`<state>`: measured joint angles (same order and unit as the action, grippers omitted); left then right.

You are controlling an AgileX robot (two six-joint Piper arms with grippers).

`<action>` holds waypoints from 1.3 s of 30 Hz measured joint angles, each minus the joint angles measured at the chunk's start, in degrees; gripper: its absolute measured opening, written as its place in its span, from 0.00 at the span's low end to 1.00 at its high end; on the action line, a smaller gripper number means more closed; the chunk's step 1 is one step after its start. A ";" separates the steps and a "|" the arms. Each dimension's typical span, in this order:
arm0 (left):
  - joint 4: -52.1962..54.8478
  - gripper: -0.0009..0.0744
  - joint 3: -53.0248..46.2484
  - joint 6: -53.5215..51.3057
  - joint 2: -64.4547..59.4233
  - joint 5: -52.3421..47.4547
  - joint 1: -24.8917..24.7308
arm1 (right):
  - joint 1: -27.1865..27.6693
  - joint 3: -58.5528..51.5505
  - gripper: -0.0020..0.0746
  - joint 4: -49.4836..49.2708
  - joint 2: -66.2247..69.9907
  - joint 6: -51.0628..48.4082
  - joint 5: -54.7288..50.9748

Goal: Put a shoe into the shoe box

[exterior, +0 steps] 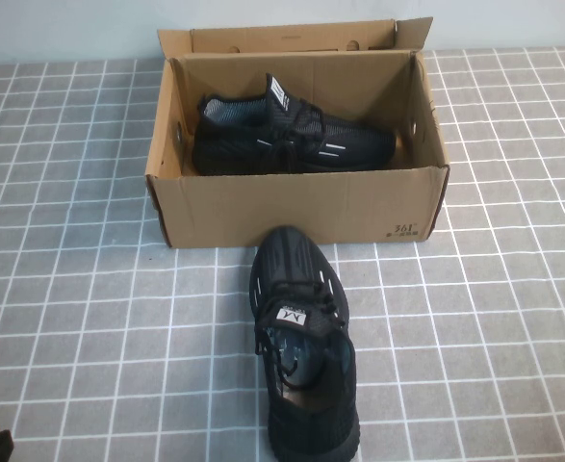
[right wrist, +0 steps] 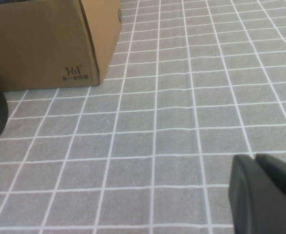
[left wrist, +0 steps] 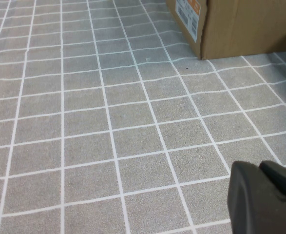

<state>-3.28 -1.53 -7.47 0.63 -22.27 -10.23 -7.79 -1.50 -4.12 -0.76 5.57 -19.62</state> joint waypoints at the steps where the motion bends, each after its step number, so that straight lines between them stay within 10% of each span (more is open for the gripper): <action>1: 0.00 0.01 0.00 0.00 0.00 0.00 0.00 | 0.00 0.00 0.01 0.00 0.00 0.00 0.00; 20: 0.00 0.01 0.00 0.00 0.00 0.00 0.00 | 0.00 0.00 0.01 -39.22 0.00 0.00 16.07; 39: 0.00 0.01 0.00 0.00 0.00 0.00 0.00 | 0.00 35.31 0.01 -28.65 42.88 -15.10 -32.78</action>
<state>-3.28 -1.53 -7.47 0.63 -22.27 -10.23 -7.79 33.82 -32.77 42.12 -9.53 -52.40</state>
